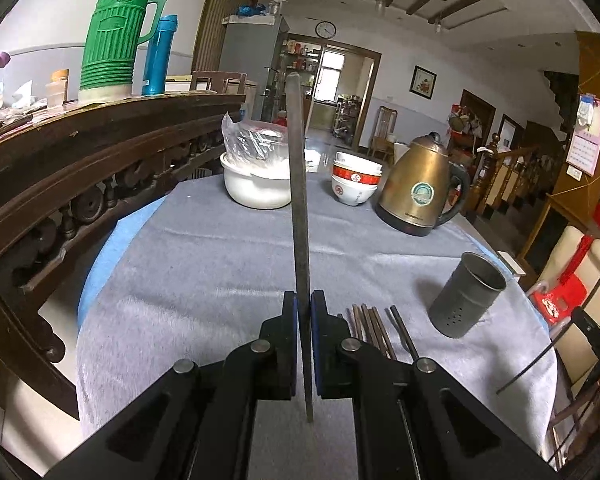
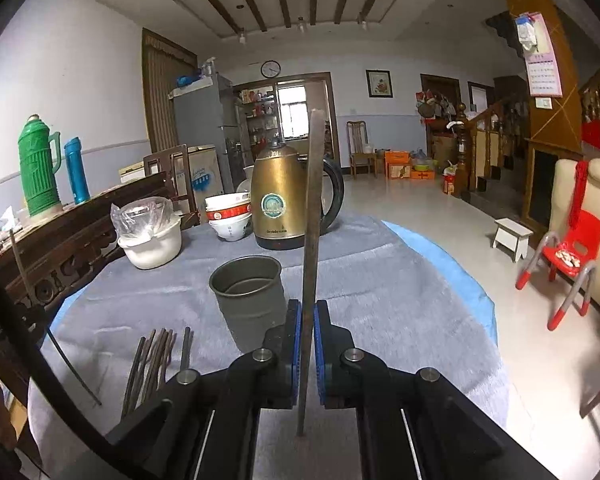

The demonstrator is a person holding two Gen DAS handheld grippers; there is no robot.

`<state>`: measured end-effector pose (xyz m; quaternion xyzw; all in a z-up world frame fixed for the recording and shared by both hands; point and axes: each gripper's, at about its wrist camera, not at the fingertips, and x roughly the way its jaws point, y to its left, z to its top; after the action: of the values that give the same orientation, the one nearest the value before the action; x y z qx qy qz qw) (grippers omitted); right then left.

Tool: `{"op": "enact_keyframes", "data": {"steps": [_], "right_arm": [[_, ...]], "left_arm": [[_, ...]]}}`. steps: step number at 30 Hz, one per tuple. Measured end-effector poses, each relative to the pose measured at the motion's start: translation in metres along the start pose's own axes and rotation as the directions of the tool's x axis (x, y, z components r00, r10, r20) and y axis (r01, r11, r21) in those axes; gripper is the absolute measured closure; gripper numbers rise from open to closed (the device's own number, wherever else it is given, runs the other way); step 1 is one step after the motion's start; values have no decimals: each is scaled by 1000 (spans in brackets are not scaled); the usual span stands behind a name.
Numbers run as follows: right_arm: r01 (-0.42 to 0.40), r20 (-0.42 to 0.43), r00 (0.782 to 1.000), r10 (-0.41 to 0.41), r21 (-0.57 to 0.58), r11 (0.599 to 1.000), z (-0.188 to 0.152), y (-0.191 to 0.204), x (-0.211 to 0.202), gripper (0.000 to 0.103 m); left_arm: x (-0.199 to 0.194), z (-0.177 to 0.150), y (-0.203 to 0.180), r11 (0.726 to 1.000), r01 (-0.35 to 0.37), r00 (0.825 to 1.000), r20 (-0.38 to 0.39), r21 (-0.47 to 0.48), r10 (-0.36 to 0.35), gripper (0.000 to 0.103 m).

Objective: Organize utensils
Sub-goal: 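Lift both held chopsticks upright and carry them toward the gray cup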

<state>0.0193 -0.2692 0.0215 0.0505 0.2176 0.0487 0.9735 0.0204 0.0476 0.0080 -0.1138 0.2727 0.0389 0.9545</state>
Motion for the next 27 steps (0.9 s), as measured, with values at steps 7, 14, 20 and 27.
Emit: {"op": "enact_keyframes", "data": {"steps": [7, 14, 20, 27], "right_arm": [[-9, -6, 1000, 9, 12, 1000, 0, -3, -1, 96], [-16, -5, 1000, 16, 26, 1000, 1, -5, -5, 97], [-38, 19, 999, 37, 45, 998, 8, -9, -12, 97], [-85, 36, 996, 83, 45, 995, 19, -6, -14, 97]], "left_arm": [[-4, 0, -3, 1000, 12, 1000, -3, -2, -12, 97], [-5, 7, -2, 1000, 16, 1000, 8, -13, -16, 97], [-11, 12, -1, 999, 11, 1000, 14, -30, -10, 97], [-19, 19, 2, 998, 14, 1000, 25, -64, -12, 97]]}}
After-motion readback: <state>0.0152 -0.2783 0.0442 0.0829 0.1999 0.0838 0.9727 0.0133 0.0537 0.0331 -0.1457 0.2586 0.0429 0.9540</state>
